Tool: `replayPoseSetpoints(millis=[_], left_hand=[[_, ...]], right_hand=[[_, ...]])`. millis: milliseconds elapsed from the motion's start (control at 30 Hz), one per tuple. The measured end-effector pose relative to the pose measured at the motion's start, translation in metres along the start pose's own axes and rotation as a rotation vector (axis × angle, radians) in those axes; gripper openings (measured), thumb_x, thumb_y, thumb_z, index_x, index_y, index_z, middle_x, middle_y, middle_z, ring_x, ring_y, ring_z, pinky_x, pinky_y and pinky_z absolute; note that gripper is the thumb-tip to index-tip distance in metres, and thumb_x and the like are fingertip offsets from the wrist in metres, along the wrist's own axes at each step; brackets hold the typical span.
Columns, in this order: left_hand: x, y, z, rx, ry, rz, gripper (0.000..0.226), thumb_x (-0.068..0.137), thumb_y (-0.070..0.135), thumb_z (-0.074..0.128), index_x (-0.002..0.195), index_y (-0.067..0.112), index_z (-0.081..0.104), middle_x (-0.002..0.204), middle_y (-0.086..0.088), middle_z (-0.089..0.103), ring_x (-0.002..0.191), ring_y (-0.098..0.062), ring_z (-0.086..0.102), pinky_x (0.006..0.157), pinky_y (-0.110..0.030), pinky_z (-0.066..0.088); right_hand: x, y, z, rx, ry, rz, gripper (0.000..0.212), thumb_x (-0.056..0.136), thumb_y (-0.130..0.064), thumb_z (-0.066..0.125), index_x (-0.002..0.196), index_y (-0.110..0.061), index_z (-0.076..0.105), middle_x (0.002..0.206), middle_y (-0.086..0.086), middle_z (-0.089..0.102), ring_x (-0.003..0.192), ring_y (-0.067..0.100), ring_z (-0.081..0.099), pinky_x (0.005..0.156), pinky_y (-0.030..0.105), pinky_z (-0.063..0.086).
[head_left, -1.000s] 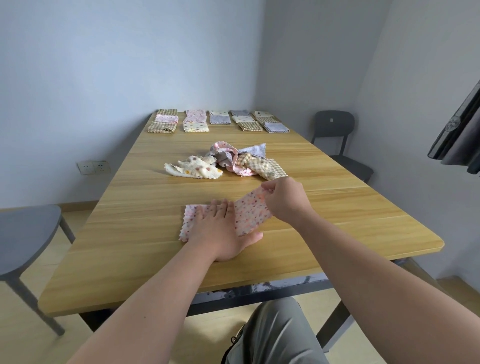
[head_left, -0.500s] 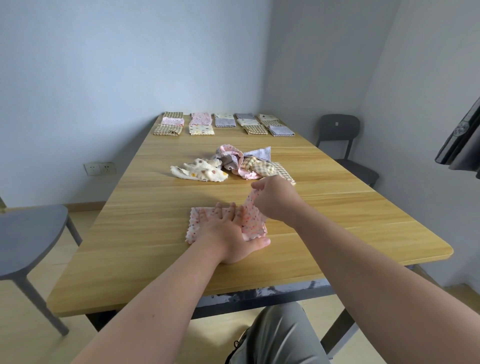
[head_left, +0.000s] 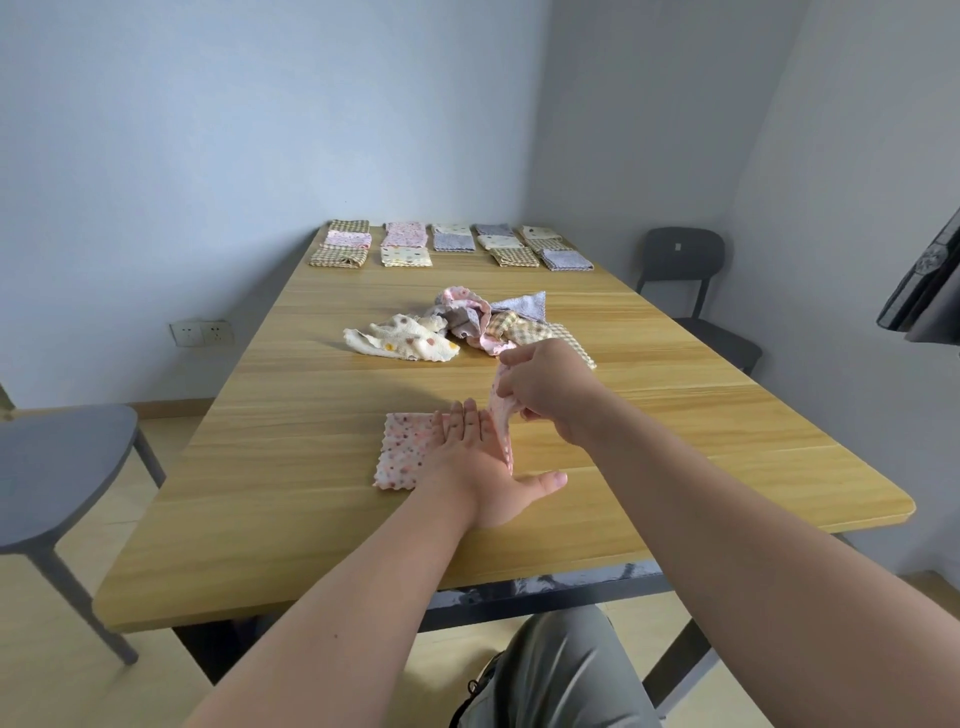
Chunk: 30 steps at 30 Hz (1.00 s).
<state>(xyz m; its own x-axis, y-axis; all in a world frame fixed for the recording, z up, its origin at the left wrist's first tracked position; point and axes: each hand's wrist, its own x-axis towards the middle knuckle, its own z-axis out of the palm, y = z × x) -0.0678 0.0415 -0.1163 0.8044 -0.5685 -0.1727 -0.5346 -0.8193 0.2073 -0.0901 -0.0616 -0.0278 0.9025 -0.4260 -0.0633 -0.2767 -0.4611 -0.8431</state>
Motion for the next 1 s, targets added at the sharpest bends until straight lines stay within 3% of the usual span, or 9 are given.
replayPoseSetpoints(millis=[233,367,433,467,533,600,667,767,1000], left_hand=[[-0.003,0.000,-0.004,-0.080,-0.011,0.025,0.129,0.076,0.095,0.030,0.154,0.010,-0.029,0.165,-0.012,-0.028,0.153,-0.028,-0.024,0.126,-0.046,-0.009],[-0.005,-0.017,-0.032,-0.173,-0.094,0.092,0.131,0.076,0.073,0.069,0.159,0.022,-0.018,0.165,-0.009,-0.026,0.152,-0.029,-0.024,0.124,-0.050,-0.007],[-0.008,-0.041,-0.046,-0.215,-0.040,0.073,0.131,0.075,0.055,0.082,0.161,0.023,-0.011,0.165,-0.003,-0.025,0.152,-0.028,-0.024,0.125,-0.053,-0.003],[-0.010,-0.057,-0.051,-0.277,0.011,0.050,0.122,0.079,0.040,0.083,0.162,0.024,-0.005,0.166,0.000,-0.020,0.154,-0.027,-0.016,0.126,-0.052,0.002],[-0.014,-0.090,-0.053,-0.497,0.157,-0.037,0.097,0.087,0.009,0.072,0.162,0.029,0.014,0.169,0.003,0.008,0.152,-0.027,0.027,0.120,-0.045,0.031],[-0.017,-0.121,-0.043,-0.654,0.384,-0.122,0.076,0.092,-0.001,0.059,0.157,0.028,0.033,0.158,0.006,0.041,0.125,-0.023,0.060,0.099,-0.033,0.049],[-0.018,-0.138,-0.029,-0.722,0.512,-0.176,0.059,0.097,0.000,0.053,0.150,0.024,0.047,0.141,0.008,0.061,0.115,-0.019,0.065,0.091,-0.028,0.050],[-0.014,-0.142,-0.017,-0.827,0.482,-0.184,0.049,0.099,0.002,0.052,0.140,0.027,0.058,0.120,0.012,0.072,0.106,-0.012,0.067,0.084,-0.026,0.049],[-0.011,-0.148,-0.014,-0.749,0.388,-0.146,0.047,0.095,0.008,0.057,0.133,0.034,0.063,0.112,0.025,0.072,0.115,-0.005,0.063,0.106,-0.039,0.048]], right_hand=[[-0.004,-0.006,0.009,0.005,-0.026,-0.012,0.055,0.088,0.003,0.063,0.141,-0.009,0.056,0.085,0.009,0.066,0.064,0.016,0.058,0.052,0.025,0.046],[-0.007,-0.002,0.009,0.004,-0.013,-0.024,0.056,0.091,0.002,0.058,0.144,-0.012,0.053,0.086,0.007,0.066,0.062,0.015,0.058,0.050,0.024,0.047],[-0.010,0.001,0.011,0.005,-0.002,-0.028,0.059,0.092,0.001,0.055,0.148,-0.017,0.049,0.100,0.009,0.068,0.059,0.014,0.055,0.050,0.025,0.047],[-0.012,0.002,0.013,0.002,0.005,-0.032,0.062,0.092,0.001,0.054,0.150,-0.019,0.046,0.115,0.012,0.066,0.057,0.012,0.054,0.050,0.026,0.047],[-0.018,0.003,0.022,-0.019,0.015,-0.060,0.069,0.091,0.002,0.054,0.154,-0.021,0.037,0.133,0.013,0.058,0.051,0.009,0.051,0.046,0.024,0.044],[-0.024,0.003,0.036,-0.030,0.011,-0.100,0.071,0.092,0.002,0.054,0.155,-0.023,0.032,0.132,0.012,0.057,0.054,0.010,0.054,0.044,0.024,0.044],[-0.030,0.002,0.052,-0.021,-0.001,-0.133,0.067,0.093,0.001,0.053,0.151,-0.025,0.034,0.137,0.012,0.055,0.063,0.015,0.063,0.046,0.027,0.050],[-0.033,0.003,0.072,-0.081,0.011,-0.198,0.062,0.092,0.001,0.050,0.148,-0.025,0.040,0.142,0.008,0.055,0.071,0.014,0.066,0.047,0.025,0.054],[-0.034,-0.004,0.097,-0.315,-0.058,-0.271,0.066,0.095,-0.006,0.045,0.158,-0.016,0.029,0.137,0.009,0.062,0.092,0.023,0.067,0.081,0.042,0.060]])
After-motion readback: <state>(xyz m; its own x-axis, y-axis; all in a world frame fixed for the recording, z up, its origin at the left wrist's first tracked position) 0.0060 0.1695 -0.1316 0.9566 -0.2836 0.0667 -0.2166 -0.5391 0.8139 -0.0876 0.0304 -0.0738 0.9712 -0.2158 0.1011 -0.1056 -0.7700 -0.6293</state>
